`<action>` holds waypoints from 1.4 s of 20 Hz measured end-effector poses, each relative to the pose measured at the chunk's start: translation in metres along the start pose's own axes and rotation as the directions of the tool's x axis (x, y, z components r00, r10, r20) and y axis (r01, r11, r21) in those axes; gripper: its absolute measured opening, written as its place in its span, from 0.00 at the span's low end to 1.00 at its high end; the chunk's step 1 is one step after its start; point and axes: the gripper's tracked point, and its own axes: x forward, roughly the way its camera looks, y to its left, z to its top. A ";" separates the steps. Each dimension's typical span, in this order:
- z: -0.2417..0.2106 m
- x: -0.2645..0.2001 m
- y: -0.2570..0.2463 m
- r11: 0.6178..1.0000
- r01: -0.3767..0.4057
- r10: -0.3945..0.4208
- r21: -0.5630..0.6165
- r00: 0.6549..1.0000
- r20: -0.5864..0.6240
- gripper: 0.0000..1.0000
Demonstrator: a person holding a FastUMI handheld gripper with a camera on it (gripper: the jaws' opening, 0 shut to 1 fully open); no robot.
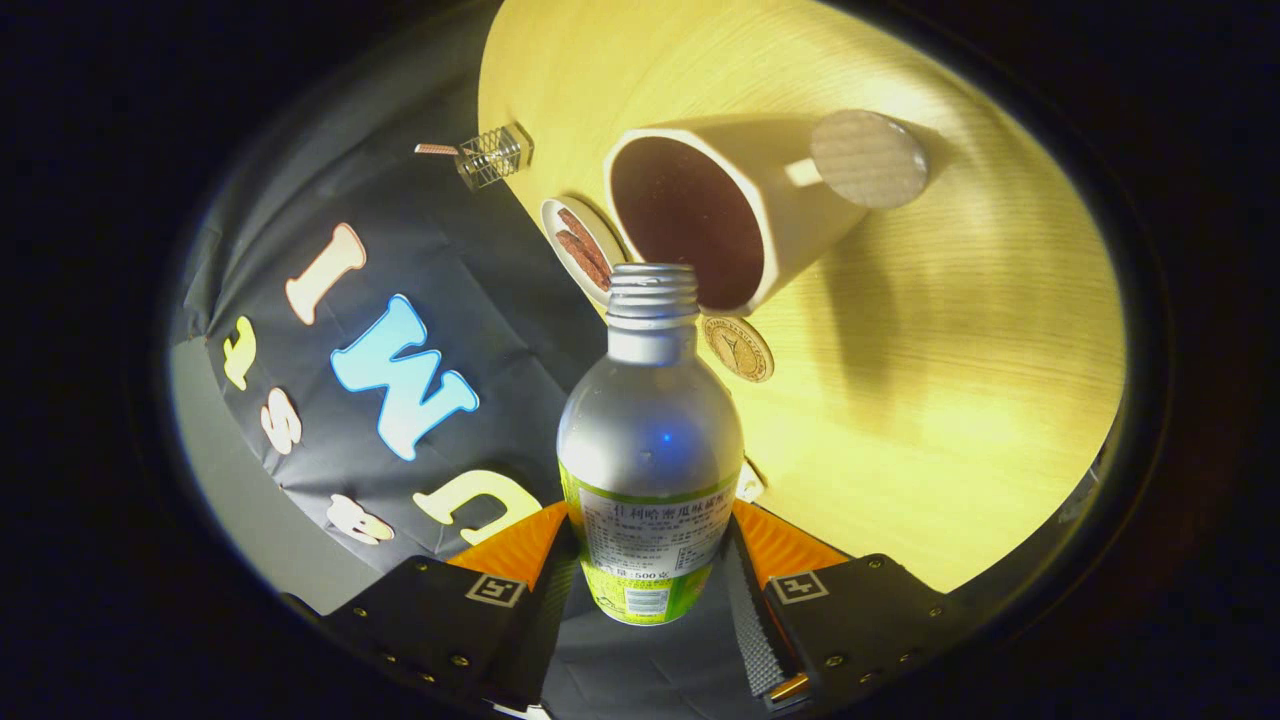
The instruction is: Take the bottle from table, then pour the juice into the cup, finally place the bottle on the coaster
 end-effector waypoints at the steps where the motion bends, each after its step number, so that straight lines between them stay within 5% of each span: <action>1: 0.002 -0.001 -0.003 1.000 0.006 -0.006 -0.030 1.000 0.010 0.74; 8: 0.012 0.005 -0.011 0.970 0.029 -0.007 -0.243 0.996 0.089 0.74; 14: 0.026 0.012 -0.025 0.866 0.101 -0.024 -0.490 0.987 0.160 0.74; 21: 0.031 0.011 -0.030 0.657 0.185 -0.016 -0.731 0.973 0.232 0.74; 28: 0.014 0.026 -0.025 0.334 0.232 0.011 -0.914 0.968 0.250 0.74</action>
